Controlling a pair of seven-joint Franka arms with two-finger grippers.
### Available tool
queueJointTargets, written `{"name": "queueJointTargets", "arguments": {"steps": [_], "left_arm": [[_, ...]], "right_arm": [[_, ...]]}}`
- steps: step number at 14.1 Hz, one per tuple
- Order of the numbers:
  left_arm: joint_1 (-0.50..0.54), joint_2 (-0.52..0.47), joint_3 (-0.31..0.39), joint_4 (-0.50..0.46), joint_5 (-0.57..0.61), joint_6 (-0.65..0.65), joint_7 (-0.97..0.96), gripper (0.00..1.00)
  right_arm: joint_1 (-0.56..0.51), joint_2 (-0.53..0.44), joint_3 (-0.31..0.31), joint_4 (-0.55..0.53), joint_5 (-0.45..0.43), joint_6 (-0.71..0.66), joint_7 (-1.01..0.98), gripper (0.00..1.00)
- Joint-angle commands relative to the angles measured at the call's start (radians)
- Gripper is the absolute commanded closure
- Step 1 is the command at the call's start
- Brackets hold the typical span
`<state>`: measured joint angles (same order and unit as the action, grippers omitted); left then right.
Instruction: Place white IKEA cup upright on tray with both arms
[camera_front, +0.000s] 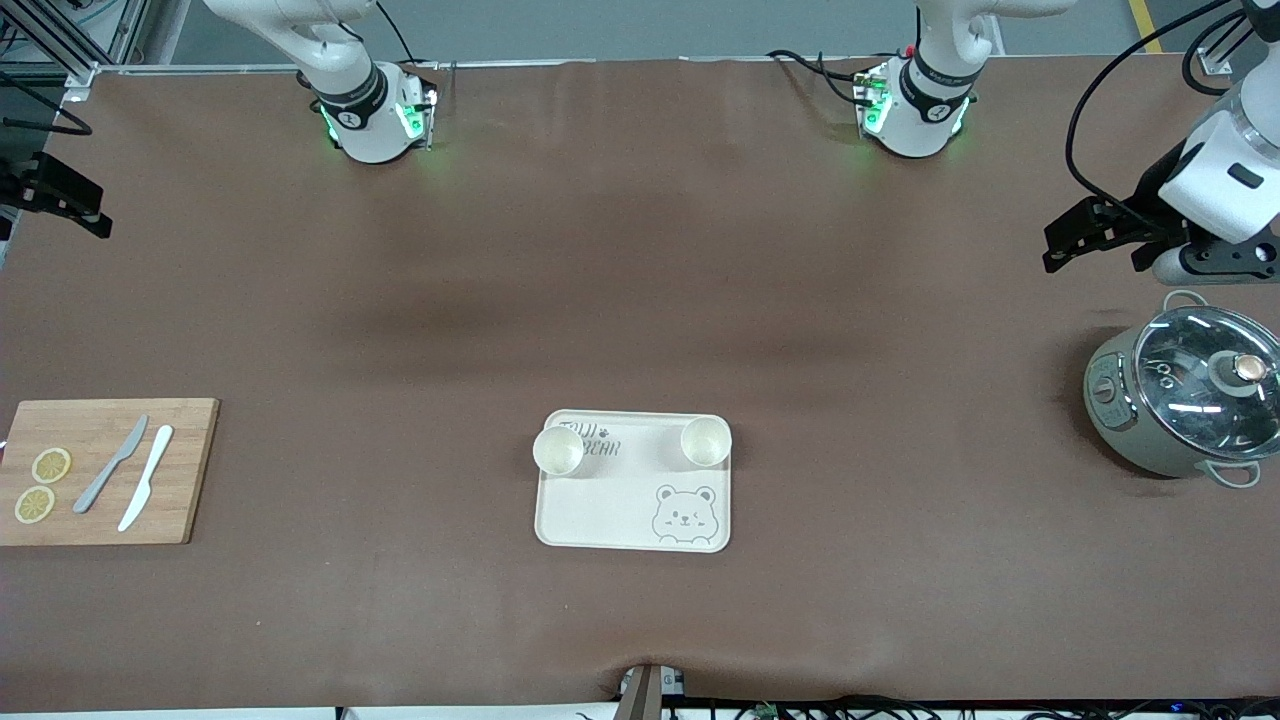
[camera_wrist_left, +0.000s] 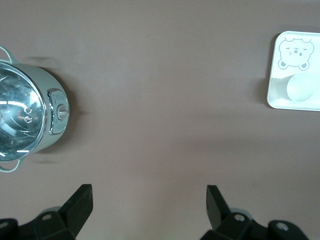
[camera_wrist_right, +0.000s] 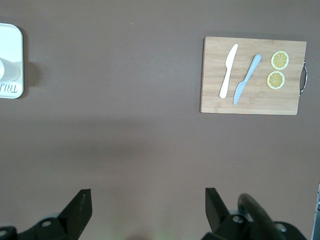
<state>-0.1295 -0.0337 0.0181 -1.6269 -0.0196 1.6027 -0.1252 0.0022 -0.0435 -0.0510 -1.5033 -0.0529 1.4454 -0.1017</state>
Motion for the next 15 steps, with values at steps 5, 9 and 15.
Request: {"name": "queueJointTargets", "arguments": {"steps": [5,9,15], "left_arm": [[0.001,0.008,-0.004,0.028,0.024,-0.023,-0.005,0.00],[-0.001,0.008,-0.004,0.028,0.024,-0.023,-0.007,0.00],[0.007,0.008,-0.003,0.030,0.032,-0.038,-0.007,0.00]], "right_arm": [[0.002,-0.001,0.003,0.012,-0.013,-0.008,0.014,0.00],[0.001,-0.001,0.003,0.012,-0.013,-0.005,0.014,0.00],[0.001,-0.001,0.003,0.012,-0.008,0.001,0.014,0.00]]}}
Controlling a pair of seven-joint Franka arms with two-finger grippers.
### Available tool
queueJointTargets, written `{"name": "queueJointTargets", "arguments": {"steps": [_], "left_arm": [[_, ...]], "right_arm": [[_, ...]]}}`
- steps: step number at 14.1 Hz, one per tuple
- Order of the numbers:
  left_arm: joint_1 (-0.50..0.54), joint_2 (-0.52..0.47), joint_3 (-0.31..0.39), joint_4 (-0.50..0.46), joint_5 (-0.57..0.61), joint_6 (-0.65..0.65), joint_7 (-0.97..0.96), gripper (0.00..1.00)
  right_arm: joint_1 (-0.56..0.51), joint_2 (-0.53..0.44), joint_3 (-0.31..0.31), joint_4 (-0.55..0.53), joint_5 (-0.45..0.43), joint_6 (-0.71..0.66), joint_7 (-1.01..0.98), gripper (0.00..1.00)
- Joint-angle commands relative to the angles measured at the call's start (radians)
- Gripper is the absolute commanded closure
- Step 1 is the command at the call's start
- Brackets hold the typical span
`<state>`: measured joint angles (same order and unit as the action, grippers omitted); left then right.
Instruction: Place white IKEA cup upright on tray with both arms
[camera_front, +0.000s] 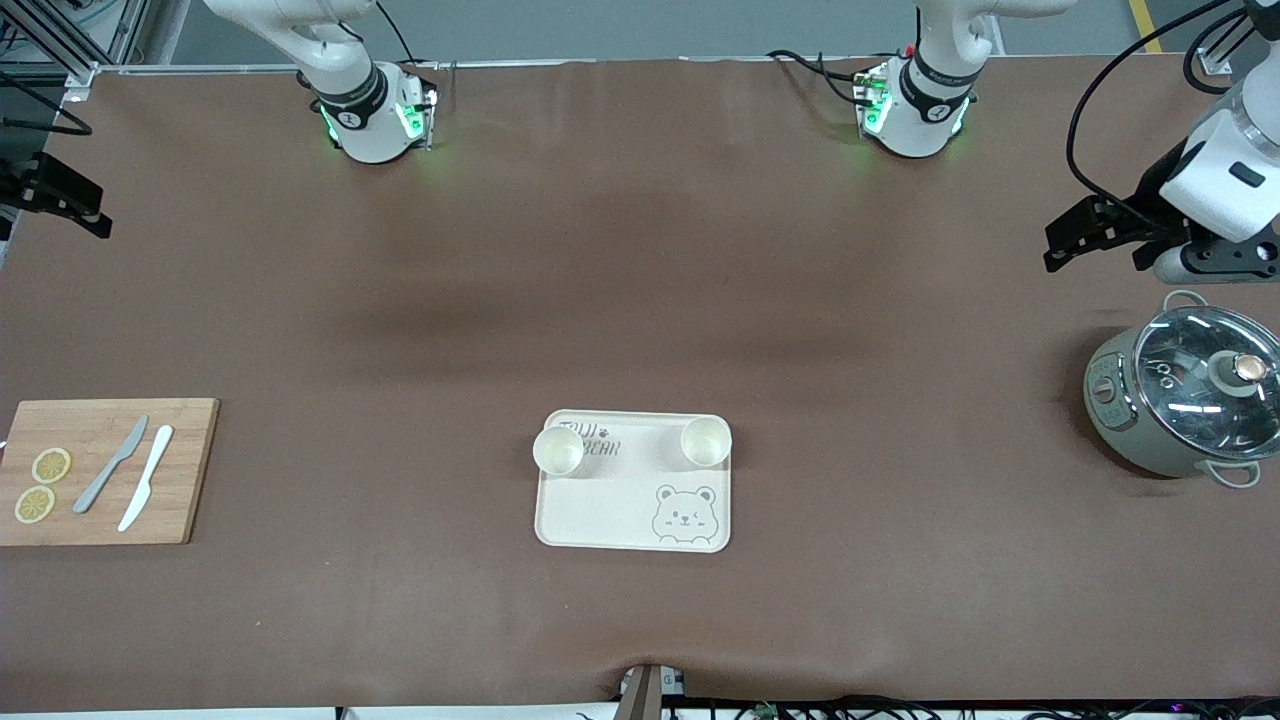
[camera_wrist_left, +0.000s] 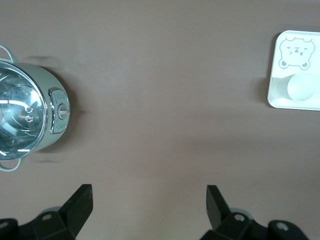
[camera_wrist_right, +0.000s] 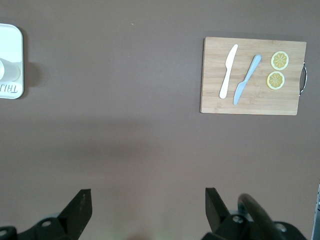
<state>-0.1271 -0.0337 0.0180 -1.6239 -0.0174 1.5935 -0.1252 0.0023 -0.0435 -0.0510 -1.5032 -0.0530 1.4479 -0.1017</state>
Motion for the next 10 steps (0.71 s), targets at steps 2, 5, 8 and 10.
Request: {"name": "queueJointTargets", "arguments": {"steps": [2,5,8,10], "left_arm": [[0.003,0.008,-0.003,0.035,0.036,-0.040,-0.007,0.00],[-0.003,0.008,-0.004,0.042,0.036,-0.047,-0.007,0.00],[0.003,0.008,-0.004,0.042,0.036,-0.052,-0.005,0.00],[0.007,0.008,-0.001,0.044,0.036,-0.058,-0.005,0.00]], "right_arm": [[0.002,-0.001,0.003,0.012,-0.005,0.017,0.014,0.00],[-0.011,0.007,0.000,0.008,-0.002,0.043,0.016,0.00],[-0.013,0.007,-0.003,0.006,-0.002,0.037,0.014,0.00],[-0.011,0.007,-0.003,0.006,-0.002,0.032,0.016,0.00]]}}
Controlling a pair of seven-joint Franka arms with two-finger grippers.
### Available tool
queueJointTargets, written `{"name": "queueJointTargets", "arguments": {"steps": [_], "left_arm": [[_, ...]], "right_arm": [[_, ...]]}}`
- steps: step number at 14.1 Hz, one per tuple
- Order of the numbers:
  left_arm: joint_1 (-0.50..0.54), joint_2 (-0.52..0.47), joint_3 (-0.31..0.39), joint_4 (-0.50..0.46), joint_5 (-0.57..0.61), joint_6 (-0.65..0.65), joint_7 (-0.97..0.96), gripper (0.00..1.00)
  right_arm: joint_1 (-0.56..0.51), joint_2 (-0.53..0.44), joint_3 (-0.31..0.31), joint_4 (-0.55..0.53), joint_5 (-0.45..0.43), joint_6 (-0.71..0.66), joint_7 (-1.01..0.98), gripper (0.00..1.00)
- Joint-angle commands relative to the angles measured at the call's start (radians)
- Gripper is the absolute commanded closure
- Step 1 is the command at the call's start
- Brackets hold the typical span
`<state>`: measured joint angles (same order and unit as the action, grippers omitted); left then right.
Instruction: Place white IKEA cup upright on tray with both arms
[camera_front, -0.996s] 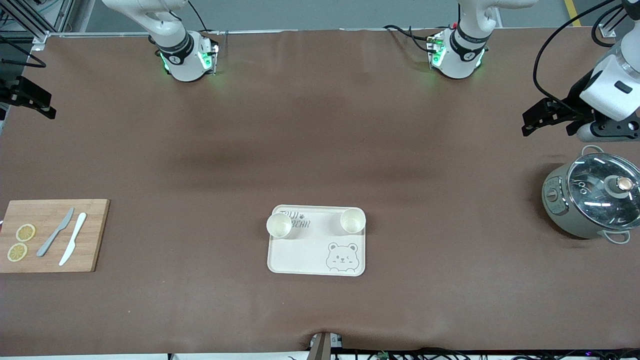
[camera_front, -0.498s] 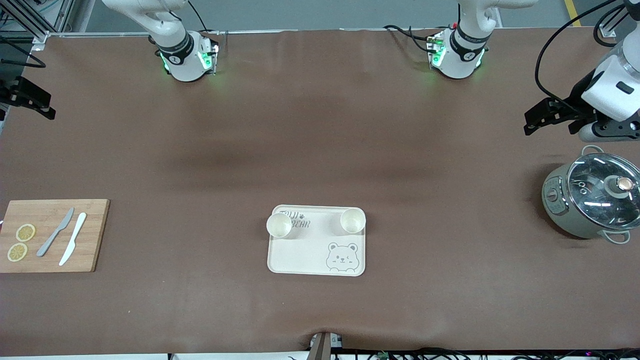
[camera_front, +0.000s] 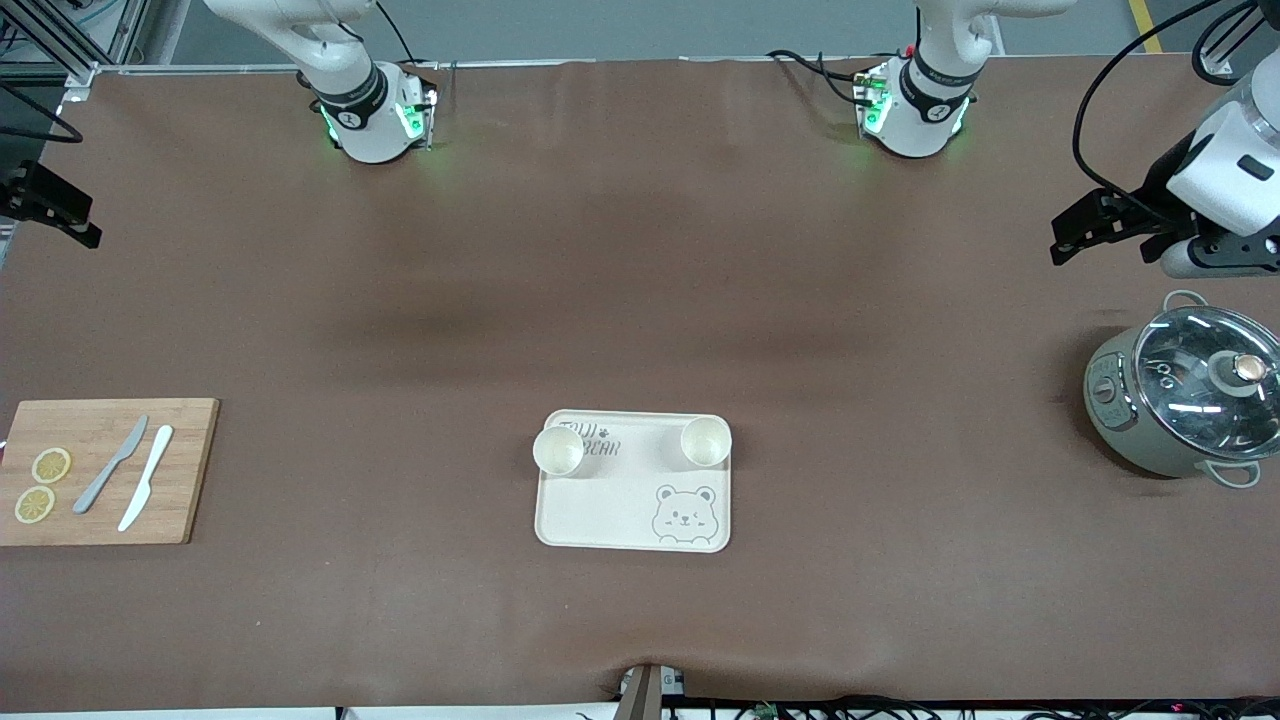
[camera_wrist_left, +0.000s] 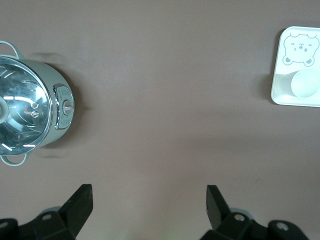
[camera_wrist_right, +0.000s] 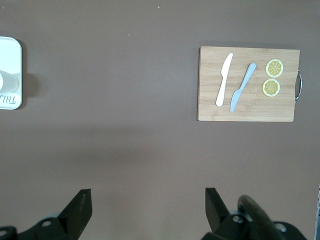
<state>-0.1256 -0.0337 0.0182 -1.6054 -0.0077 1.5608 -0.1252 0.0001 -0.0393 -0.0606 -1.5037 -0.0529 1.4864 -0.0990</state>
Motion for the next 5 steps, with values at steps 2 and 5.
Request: {"name": "queueJointTargets", "arguments": {"steps": [2,5], "left_arm": [[0.003,0.008,-0.001,0.036,0.025,-0.025,-0.005,0.00],[0.001,0.020,-0.003,0.038,0.025,-0.027,-0.007,0.00]], "right_arm": [[-0.009,0.003,0.007,0.007,-0.002,-0.009,0.013,0.00],[-0.005,0.001,0.007,0.007,-0.004,-0.012,0.013,0.00]]}}
